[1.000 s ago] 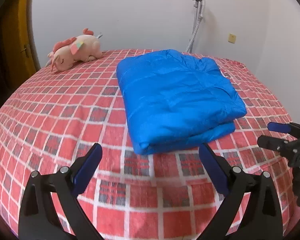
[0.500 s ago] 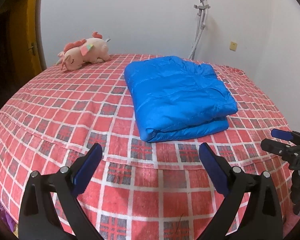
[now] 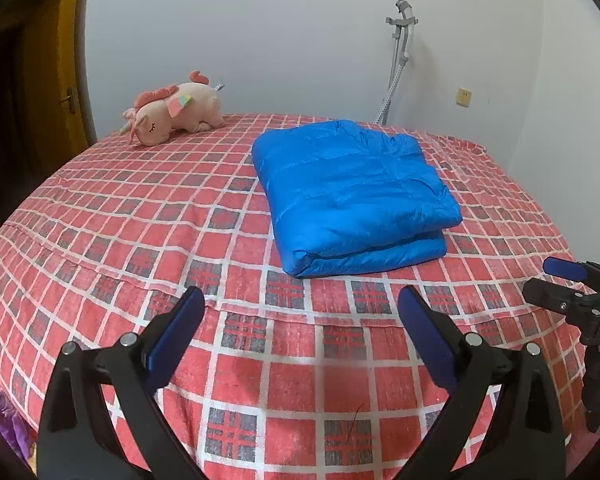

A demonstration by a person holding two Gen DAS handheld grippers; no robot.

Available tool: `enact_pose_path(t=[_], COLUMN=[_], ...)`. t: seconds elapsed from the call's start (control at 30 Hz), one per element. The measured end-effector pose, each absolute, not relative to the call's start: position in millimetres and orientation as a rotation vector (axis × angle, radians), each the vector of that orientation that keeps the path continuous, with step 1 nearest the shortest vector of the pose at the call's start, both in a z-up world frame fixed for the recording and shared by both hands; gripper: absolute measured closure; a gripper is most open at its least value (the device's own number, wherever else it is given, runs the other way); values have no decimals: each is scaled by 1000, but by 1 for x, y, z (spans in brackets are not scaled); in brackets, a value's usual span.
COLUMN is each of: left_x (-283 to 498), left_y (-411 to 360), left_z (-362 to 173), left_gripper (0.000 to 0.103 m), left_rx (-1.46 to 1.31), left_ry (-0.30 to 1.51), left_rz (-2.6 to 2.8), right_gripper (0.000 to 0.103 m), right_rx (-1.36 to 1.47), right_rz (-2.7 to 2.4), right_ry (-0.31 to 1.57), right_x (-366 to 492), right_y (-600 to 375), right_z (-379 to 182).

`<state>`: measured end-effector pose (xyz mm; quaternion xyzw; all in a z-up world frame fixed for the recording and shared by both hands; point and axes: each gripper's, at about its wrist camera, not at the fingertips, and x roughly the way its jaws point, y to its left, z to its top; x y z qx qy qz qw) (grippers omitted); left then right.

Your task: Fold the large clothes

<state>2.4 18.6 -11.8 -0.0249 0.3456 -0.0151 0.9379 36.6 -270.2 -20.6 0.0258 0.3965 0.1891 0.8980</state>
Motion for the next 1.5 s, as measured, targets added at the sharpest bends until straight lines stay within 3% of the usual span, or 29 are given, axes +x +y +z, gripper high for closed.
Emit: enact_pose_path(t=[1.5], left_x=[1], left_y=[18], left_z=[-12], left_gripper=[7], left_rx=[-30], left_ry=[709], left_rz=[-34], right_gripper=[4], right_rx=[45], right_rz=[405], right_ry=[812], right_x=[33], right_y=[-266], right_z=[-19])
